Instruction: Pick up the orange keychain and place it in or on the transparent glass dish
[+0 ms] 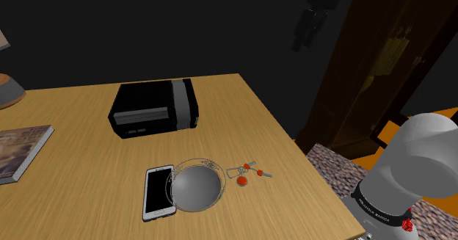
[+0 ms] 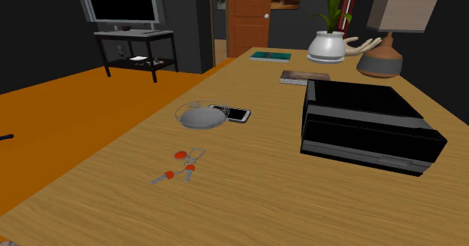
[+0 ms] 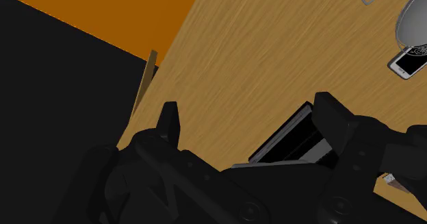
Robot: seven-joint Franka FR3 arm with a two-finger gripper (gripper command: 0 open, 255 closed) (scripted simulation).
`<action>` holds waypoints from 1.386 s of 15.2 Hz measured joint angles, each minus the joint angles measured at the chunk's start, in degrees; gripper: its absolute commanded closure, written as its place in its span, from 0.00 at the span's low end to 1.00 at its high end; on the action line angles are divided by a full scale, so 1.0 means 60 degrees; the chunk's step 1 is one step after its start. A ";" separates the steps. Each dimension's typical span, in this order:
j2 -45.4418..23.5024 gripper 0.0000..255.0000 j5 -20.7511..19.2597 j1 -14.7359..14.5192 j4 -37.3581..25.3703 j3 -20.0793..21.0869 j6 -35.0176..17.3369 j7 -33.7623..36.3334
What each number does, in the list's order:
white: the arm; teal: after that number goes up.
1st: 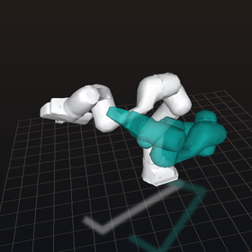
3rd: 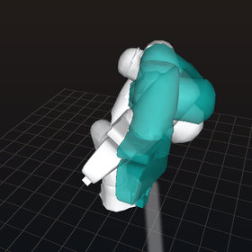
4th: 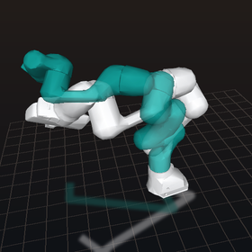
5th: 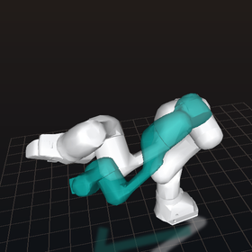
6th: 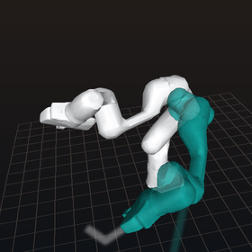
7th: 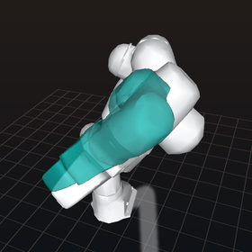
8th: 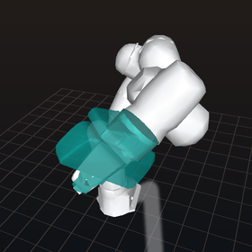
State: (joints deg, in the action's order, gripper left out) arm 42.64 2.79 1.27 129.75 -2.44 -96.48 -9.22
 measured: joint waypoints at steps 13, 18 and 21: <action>-0.0217 0.00 0.0534 -0.1221 0.2160 0.1284 -0.1794 -0.0319; -0.0274 0.00 0.0889 -0.1914 0.3278 0.1961 -0.2718 -0.0383; -0.0550 0.00 0.1040 -0.2275 0.3698 0.2278 -0.3251 -0.0526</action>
State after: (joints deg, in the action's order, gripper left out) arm 39.34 9.03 -12.37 151.94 11.23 -115.98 -12.37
